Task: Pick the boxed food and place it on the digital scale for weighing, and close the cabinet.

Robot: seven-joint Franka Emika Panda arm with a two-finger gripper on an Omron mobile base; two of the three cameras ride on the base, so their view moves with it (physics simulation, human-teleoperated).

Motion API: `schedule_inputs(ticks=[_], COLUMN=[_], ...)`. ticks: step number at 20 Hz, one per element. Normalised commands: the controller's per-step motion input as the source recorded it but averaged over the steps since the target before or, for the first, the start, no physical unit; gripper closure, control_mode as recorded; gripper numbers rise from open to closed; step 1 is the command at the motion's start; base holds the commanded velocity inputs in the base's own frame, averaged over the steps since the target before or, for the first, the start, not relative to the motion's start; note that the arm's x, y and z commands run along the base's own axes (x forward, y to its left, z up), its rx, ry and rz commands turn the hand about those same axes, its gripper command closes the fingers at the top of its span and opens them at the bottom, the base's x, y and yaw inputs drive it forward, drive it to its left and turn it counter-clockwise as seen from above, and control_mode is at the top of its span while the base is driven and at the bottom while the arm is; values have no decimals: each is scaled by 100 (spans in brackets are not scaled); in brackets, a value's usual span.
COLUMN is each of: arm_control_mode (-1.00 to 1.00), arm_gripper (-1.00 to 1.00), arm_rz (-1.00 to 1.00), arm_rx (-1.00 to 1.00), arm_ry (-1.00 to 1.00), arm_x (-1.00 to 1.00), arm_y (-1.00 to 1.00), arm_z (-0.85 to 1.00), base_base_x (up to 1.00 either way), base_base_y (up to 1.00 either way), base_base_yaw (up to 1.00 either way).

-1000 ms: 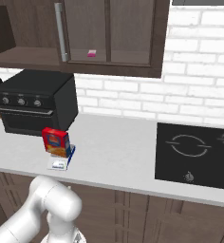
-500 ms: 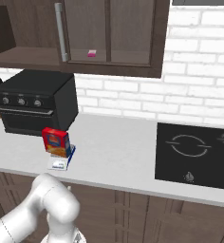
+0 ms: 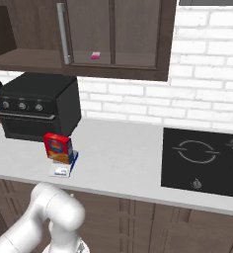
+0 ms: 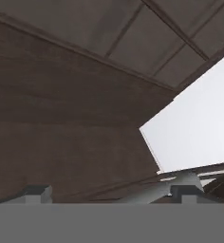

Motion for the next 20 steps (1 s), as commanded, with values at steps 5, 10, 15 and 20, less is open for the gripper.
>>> schedule_inputs(ticks=[5, 10, 15, 20], arm_control_mode=[-100, -100, -100, -100], arm_gripper=[-100, -100, -100, -100], arm_rz=[-25, -22, -20, -19], arm_rx=[20, 22, 20, 19], arm_ry=[0, 0, 0, 1], arm_x=[0, 0, 10, 31], arm_y=[-100, -100, -100, -94], arm_z=[58, 44, 34, 20], base_base_x=[0, 0, 0, 0], base_base_y=[0, 0, 0, 0], base_base_yaw=[0, 0, 0, 0])
